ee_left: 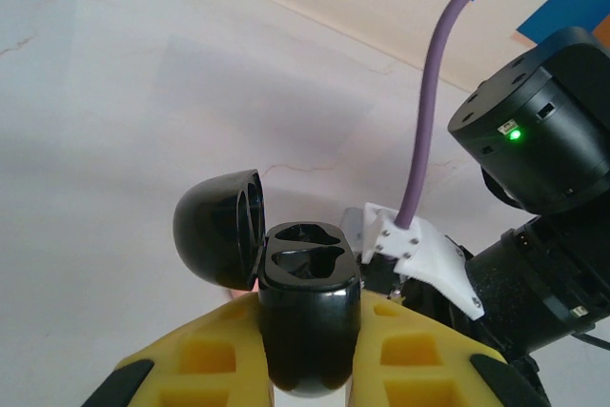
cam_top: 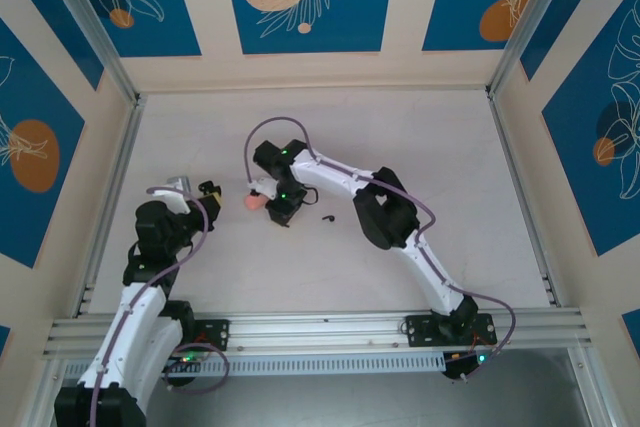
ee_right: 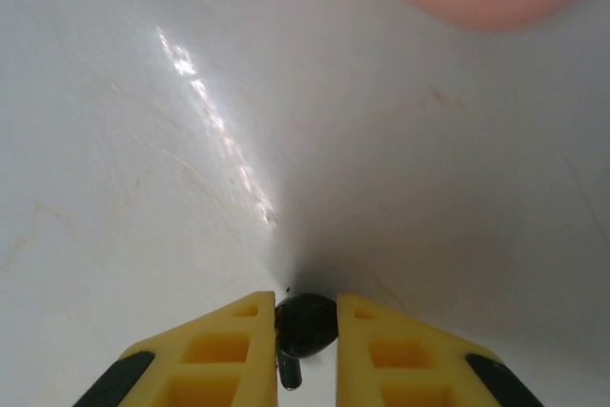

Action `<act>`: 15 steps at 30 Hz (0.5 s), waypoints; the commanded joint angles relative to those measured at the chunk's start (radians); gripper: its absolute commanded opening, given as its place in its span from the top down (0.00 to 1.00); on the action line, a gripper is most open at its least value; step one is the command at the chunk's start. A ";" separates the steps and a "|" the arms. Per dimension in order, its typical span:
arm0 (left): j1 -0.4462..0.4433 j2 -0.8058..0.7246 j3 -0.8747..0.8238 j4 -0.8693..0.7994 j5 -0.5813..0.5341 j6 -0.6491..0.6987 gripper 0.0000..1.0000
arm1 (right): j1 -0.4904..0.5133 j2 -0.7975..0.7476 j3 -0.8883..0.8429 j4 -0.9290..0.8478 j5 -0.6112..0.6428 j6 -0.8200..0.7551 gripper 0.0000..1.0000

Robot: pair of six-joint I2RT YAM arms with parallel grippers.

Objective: Insert the wireless bluetooth earbuds into the charging case

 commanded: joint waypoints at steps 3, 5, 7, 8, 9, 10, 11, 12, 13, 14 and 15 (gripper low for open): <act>-0.041 0.055 -0.046 0.205 0.054 -0.009 1.00 | -0.089 -0.194 -0.168 0.177 -0.166 0.166 0.83; -0.074 0.091 -0.061 0.281 0.054 -0.004 1.00 | -0.119 -0.255 -0.248 0.256 -0.207 0.221 0.83; -0.111 0.135 -0.073 0.354 0.051 0.011 1.00 | -0.149 -0.320 -0.329 0.344 -0.248 0.273 0.83; -0.133 0.159 -0.076 0.389 0.051 0.026 1.00 | -0.164 -0.352 -0.369 0.387 -0.265 0.297 0.83; -0.153 0.184 -0.078 0.423 0.051 0.040 1.00 | -0.176 -0.379 -0.403 0.423 -0.277 0.319 0.83; -0.176 0.214 -0.081 0.462 0.051 0.057 1.00 | -0.190 -0.409 -0.443 0.463 -0.292 0.343 0.83; -0.199 0.244 -0.082 0.502 0.053 0.074 1.00 | -0.204 -0.438 -0.480 0.502 -0.303 0.369 0.83; -0.218 0.275 -0.084 0.542 0.055 0.087 1.00 | -0.215 -0.464 -0.511 0.540 -0.314 0.390 0.83; -0.241 0.308 -0.083 0.583 0.057 0.103 1.00 | -0.227 -0.493 -0.547 0.582 -0.325 0.413 0.83; -0.265 0.344 -0.082 0.625 0.064 0.122 1.00 | -0.237 -0.522 -0.580 0.623 -0.335 0.436 0.83; -0.286 0.376 -0.078 0.662 0.070 0.139 1.00 | -0.245 -0.545 -0.607 0.657 -0.342 0.451 0.83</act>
